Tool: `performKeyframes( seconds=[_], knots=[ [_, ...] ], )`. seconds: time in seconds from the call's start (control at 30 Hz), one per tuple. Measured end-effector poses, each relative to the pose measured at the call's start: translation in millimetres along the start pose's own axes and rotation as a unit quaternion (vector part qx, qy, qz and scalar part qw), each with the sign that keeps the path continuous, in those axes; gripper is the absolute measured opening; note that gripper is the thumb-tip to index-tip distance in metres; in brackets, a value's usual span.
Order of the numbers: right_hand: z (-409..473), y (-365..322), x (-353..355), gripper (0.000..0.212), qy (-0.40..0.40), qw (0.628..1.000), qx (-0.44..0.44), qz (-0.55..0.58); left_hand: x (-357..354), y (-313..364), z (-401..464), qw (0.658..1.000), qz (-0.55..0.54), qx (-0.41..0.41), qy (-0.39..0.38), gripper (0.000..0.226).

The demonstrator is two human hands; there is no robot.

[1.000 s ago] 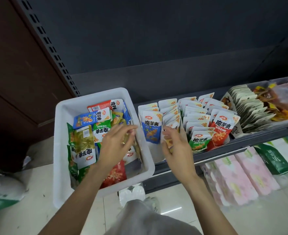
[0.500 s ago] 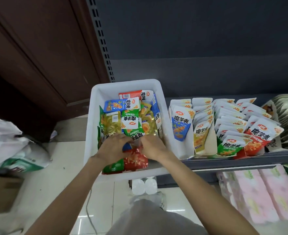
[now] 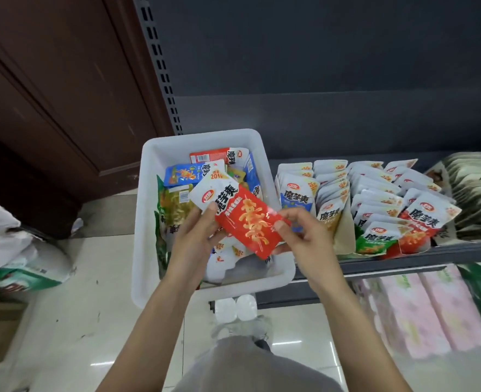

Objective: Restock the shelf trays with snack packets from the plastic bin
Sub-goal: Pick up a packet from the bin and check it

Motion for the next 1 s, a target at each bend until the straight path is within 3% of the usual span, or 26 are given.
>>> performKeyframes(
  seconds=[0.1, 0.23, 0.43, 0.5, 0.57, 0.63, 0.67, 0.73, 0.8, 0.83, 0.93, 1.0],
  knots=[
    [-7.9, 5.4, 3.5, 0.018, -0.007, 0.996, 0.052, -0.074, -6.8, 6.6, -0.8, 0.996, 0.069, -0.056, 0.025, 0.010],
    [-25.8, -4.9, 29.0, 0.008, 0.060, 0.970, 0.150, -0.180, -32.1, 0.2, 0.0, 0.997, 0.057, -0.022, -0.040, 0.010],
    [-61.5, -0.2, 77.6, 0.036, 0.142, 0.954, 0.109, -0.241, -96.8, -5.8, -21.7, 0.964, 0.177, -0.106, -0.171, 0.011],
    [-78.4, -10.9, 103.2, 0.046, 0.197, 0.947, 0.122, -0.221, -126.2, -15.0, -37.3, 0.925, 0.243, -0.152, -0.250, 0.010],
    [-92.5, -21.2, 130.5, 0.050, 0.232, 0.952, 0.124, -0.155, -157.9, -25.1, -56.4, 0.856, 0.323, -0.230, -0.331, 0.007],
    [-100.9, -26.7, 155.8, 0.044, 0.237, 0.961, 0.115, -0.086, -187.4, -40.5, -76.0, 0.791, 0.374, -0.299, -0.381, 0.025],
    [-103.7, -30.2, 167.8, 0.035, 0.240, 0.960, 0.121, -0.074, -200.9, -47.9, -82.3, 0.778, 0.383, -0.316, -0.385, 0.028],
    [-107.1, -34.0, 195.8, 0.016, 0.273, 0.947, 0.148, -0.080, -228.5, -58.3, -90.4, 0.781, 0.382, -0.318, -0.378, 0.026],
    [-108.2, -30.9, 230.9, 0.014, 0.327, 0.929, 0.161, -0.070, -254.7, -67.4, -91.2, 0.780, 0.389, -0.323, -0.370, 0.027],
    [-107.9, -28.0, 249.8, 0.015, 0.358, 0.916, 0.168, -0.063, -267.0, -70.2, -89.1, 0.761, 0.413, -0.352, -0.355, 0.028],
    [-98.1, -13.2, 301.0, 0.015, 0.436, 0.883, 0.168, -0.046, -289.8, -81.2, -73.9, 0.660, 0.528, -0.459, -0.275, 0.031],
    [-79.9, 1.3, 318.8, 0.012, 0.447, 0.878, 0.162, -0.050, -291.1, -92.1, -59.7, 0.622, 0.580, -0.471, -0.235, 0.032]
  ],
)
Point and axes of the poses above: each hand's wrist, its own z-axis towards the middle knuckle, its own x-axis out of the back of the hand, y = z × x, the point moved 7 cm from there along z, towards the middle knuckle, and after that the axes turned 4 degrees about y, right-handed, at the moved point
